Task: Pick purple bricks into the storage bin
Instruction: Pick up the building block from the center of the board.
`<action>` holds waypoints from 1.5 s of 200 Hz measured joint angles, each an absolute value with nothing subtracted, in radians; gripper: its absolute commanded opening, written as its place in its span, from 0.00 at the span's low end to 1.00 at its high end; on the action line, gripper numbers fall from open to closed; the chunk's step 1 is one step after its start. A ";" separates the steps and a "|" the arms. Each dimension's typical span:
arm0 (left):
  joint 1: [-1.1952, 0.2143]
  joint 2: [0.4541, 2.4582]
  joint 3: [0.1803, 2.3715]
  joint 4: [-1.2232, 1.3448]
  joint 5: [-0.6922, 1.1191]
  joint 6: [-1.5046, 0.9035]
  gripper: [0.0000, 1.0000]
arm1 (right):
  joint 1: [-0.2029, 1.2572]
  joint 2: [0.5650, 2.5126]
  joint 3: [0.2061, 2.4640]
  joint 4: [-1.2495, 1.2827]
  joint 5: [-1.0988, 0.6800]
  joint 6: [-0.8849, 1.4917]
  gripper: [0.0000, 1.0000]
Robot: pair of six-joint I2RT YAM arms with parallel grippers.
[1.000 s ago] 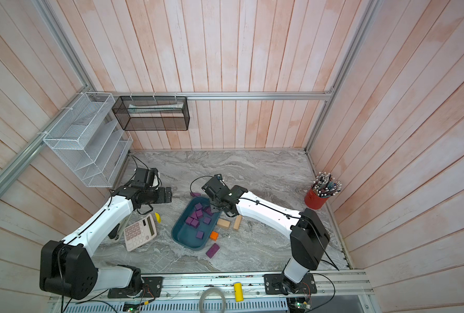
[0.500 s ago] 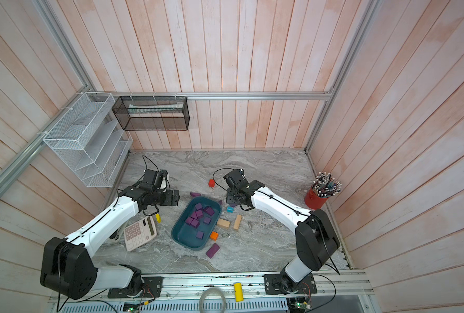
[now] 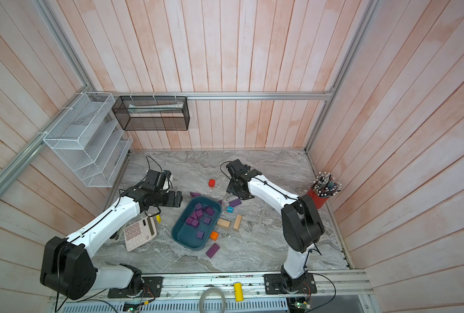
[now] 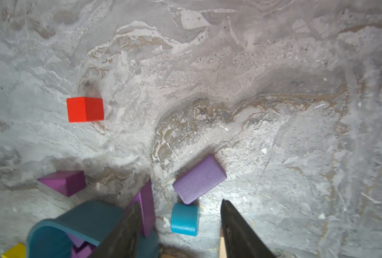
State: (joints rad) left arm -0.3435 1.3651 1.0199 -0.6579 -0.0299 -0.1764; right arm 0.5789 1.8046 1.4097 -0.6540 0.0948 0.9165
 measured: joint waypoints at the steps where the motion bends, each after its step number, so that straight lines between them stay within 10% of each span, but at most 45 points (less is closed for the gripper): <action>1: -0.344 1.365 1.020 -0.658 -0.030 -0.176 1.00 | 0.579 1.807 1.414 -0.656 0.095 0.923 0.58; 112: -0.344 1.355 1.020 -0.657 -0.018 -0.176 1.00 | 0.574 1.904 1.536 -0.751 0.057 1.392 0.56; 300: -0.346 1.340 1.020 -0.655 0.004 -0.176 1.00 | 0.558 1.982 1.466 -0.706 0.016 1.474 0.55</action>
